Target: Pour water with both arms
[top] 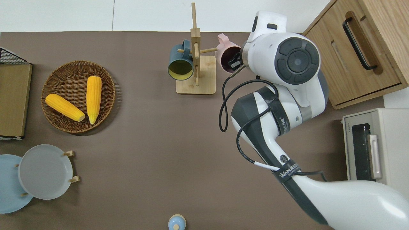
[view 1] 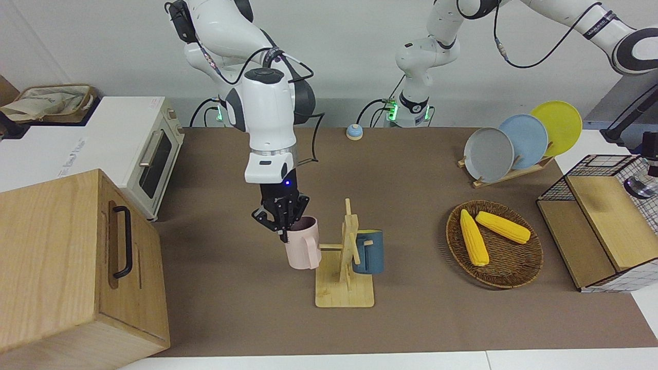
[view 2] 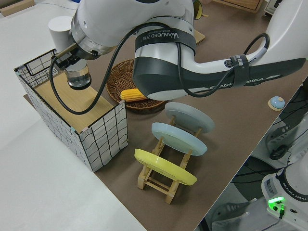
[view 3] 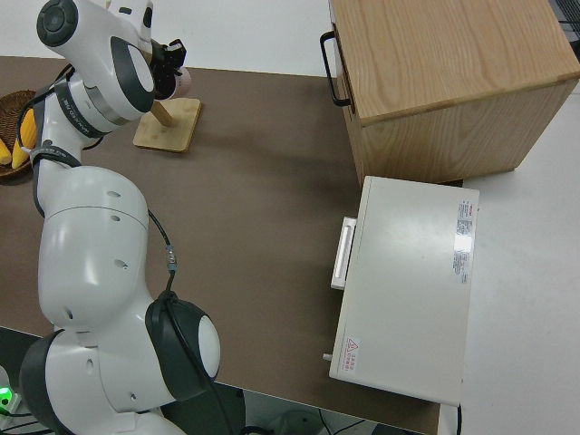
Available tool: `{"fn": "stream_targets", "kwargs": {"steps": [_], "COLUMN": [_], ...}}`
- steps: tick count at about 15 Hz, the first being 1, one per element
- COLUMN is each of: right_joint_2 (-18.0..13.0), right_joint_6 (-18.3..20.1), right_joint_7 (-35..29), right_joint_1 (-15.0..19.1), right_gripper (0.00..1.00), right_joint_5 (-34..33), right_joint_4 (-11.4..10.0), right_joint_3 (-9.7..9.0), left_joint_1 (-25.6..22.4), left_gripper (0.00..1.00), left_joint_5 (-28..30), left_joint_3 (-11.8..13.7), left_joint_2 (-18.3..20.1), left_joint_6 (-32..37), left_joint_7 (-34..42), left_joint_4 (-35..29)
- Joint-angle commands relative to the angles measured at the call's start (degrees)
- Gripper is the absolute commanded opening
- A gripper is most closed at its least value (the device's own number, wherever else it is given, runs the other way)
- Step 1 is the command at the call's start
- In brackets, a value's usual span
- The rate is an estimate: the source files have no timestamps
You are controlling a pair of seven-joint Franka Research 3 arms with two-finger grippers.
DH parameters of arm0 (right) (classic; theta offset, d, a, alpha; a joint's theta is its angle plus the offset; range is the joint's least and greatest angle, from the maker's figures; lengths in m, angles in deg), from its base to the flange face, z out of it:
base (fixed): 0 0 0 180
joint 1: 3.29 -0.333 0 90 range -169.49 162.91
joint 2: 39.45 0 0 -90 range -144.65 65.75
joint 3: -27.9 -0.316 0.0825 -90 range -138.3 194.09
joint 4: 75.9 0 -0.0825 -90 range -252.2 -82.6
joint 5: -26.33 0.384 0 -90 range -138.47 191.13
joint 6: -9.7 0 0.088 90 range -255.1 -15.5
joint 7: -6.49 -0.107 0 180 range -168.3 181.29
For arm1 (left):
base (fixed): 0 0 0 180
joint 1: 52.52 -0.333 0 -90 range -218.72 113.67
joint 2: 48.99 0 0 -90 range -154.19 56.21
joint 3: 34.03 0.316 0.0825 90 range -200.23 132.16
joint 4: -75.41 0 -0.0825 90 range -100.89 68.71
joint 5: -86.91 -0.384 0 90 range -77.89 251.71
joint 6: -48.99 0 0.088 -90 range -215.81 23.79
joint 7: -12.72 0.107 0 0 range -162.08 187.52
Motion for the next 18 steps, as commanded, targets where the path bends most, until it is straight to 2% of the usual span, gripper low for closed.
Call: {"fn": "stream_targets", "kwargs": {"steps": [1, 4, 6, 11, 14, 18], "right_joint_2": [-1.4, -1.8, -2.0, -3.9, -5.3, -8.1], "right_joint_6": [1.9, 2.7, 3.3, 4.3, 9.2, 19.1], "right_joint_7": [4.1, 6.6, 8.3, 14.7, 14.7, 11.3], "right_joint_1": [2.0, 2.5, 3.0, 4.3, 4.2, 4.3], "right_gripper": [0.0, 0.0, 0.0, 0.0, 0.0, 0.0], "right_joint_5": [1.8, 1.8, 1.8, 3.0, 3.2, 5.8], "right_joint_4": [-0.7, -0.9, -1.0, -3.0, -3.0, -3.0], "right_joint_3": [-0.06, 1.43, 2.22, 4.77, 5.65, 6.71], "left_joint_1": [0.4, 0.8, 2.6, 5.8, 7.7, 10.3], "left_gripper": [0.0, 0.0, 0.0, 0.0, 0.0, 0.0], "left_joint_5": [-2.7, -3.6, -6.1, -11.0, -14.6, -19.6], "left_joint_3": [0.0, -0.1, 0.0, -0.1, -0.1, -0.2], "left_joint_2": [1.7, 2.2, 3.3, 7.2, 10.8, 15.8], "left_joint_6": [0.6, 0.7, 0.7, 1.7, 1.8, 1.9], "left_joint_7": [-1.7, -3.9, -6.5, -12.9, -15.6, -19.4], "left_joint_4": [0.5, 0.0, -0.5, -4.0, -7.9, -12.8]}}
